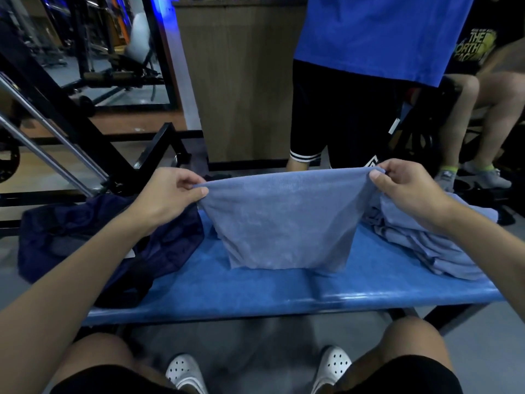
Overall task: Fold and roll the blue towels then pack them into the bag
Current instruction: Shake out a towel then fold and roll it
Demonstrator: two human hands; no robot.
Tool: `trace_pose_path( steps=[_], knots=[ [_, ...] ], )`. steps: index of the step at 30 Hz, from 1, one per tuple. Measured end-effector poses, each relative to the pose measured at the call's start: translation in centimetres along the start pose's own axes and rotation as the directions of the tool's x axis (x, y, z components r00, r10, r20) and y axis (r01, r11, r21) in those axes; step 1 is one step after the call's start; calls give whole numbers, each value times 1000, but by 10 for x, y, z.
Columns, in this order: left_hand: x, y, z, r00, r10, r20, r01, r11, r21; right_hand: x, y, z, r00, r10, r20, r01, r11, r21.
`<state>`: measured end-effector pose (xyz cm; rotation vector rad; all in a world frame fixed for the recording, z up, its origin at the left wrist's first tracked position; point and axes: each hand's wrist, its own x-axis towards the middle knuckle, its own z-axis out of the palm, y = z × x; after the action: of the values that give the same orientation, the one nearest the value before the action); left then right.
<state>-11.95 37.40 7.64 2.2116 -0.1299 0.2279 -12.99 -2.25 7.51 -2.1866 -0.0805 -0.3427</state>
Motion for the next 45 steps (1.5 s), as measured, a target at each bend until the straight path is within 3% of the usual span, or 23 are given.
trace_pose_path(
  steps=[3,8,15,19,24,27,30,35,40,43,45],
  knots=[
    [-3,-1,0,998,-44,38,42,999,33,-9,5,-4,999,32,37,-34,998,57],
    [-4,-5,4,966,-156,204,208,941,-266,-18,12,-10,993,85,78,-98,978,182],
    [-2,-1,27,938,-260,230,333,860,-386,-19,12,-9,979,174,103,-196,942,273],
    [9,3,45,974,-196,112,225,871,-436,-12,19,-4,987,159,-5,-150,939,310],
    [26,20,50,995,-25,-99,-26,874,-484,1,19,-8,977,77,-201,-9,947,320],
    [25,19,51,995,49,-85,-83,882,-465,1,23,-9,968,65,-242,17,947,321],
    [16,-2,63,1000,13,15,-6,919,-395,-9,41,2,972,119,-202,-65,964,259],
    [-16,-61,103,958,-165,235,225,939,-261,-47,93,32,963,246,110,-250,968,19],
    [-39,-96,125,851,-294,435,350,935,-52,-72,127,52,889,315,332,-259,945,-202],
    [-36,-100,127,817,-304,490,305,949,81,-72,135,55,855,343,388,-281,937,-208],
    [-31,-104,131,868,-227,442,174,972,157,-69,136,61,863,335,379,-278,940,-199]
  ],
)
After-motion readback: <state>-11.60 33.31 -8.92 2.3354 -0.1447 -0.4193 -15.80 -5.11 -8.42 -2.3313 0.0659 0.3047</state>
